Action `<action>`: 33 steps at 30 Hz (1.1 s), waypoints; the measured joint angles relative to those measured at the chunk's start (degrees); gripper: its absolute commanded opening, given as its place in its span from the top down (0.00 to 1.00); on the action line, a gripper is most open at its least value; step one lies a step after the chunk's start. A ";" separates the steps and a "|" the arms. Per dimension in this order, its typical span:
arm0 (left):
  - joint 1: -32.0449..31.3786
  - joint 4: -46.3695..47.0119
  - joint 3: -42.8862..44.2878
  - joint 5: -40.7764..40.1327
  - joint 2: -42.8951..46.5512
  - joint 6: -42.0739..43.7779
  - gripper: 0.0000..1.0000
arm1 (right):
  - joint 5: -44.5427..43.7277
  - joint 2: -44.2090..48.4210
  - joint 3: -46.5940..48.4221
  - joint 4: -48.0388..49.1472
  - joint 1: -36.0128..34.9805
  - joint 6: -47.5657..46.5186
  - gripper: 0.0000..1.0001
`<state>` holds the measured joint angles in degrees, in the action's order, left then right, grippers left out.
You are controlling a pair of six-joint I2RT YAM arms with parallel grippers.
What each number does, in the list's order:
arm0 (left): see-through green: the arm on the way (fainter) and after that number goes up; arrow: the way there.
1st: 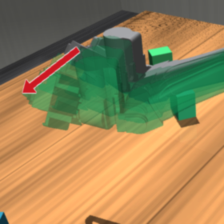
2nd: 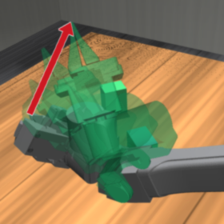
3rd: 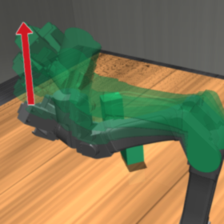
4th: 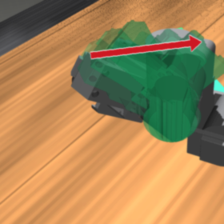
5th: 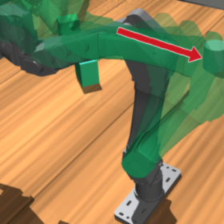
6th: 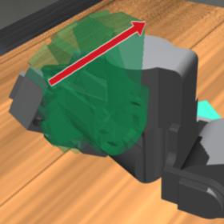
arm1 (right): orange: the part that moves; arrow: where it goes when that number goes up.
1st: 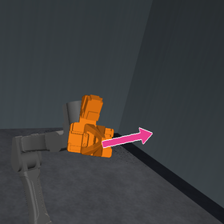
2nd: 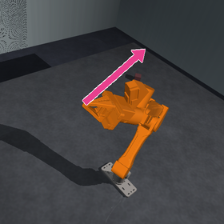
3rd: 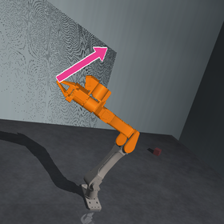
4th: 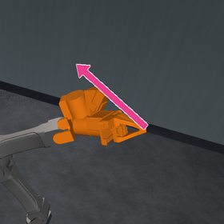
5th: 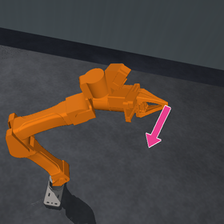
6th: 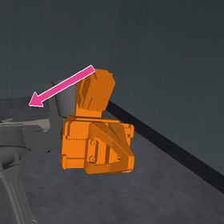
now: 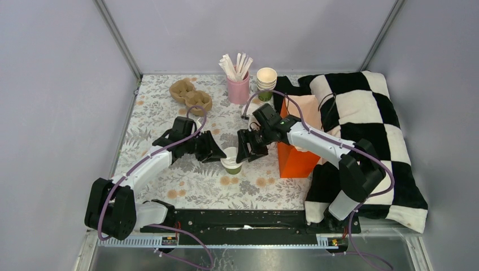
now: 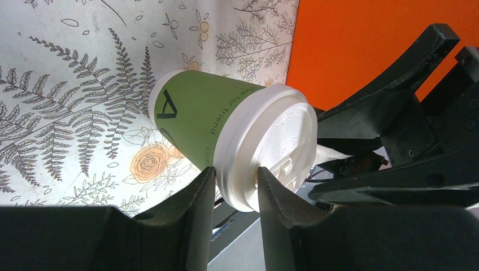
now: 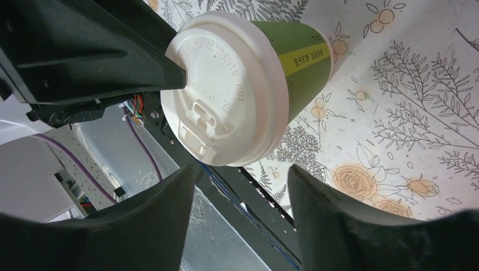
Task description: Pack the takeout coffee
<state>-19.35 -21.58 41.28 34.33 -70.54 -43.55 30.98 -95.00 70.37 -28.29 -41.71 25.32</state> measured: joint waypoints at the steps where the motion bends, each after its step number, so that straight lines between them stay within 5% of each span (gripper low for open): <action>1: 0.00 0.00 0.02 0.02 0.00 0.00 0.64 | -0.46 0.02 -0.28 0.50 -0.28 -0.04 0.35; 16: 0.00 -0.44 0.24 -0.02 -0.09 -0.68 0.64 | -14.12 8.33 -12.22 14.21 -6.91 2.45 0.47; 33: 0.00 -0.55 0.28 -0.42 -0.09 -1.84 0.64 | -19.45 9.66 -13.57 16.94 -9.20 1.92 0.46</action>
<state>-19.35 -22.13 41.56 33.91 -70.63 -45.39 11.53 -85.34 56.80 -11.35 -50.92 27.24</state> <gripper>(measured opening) 0.365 0.535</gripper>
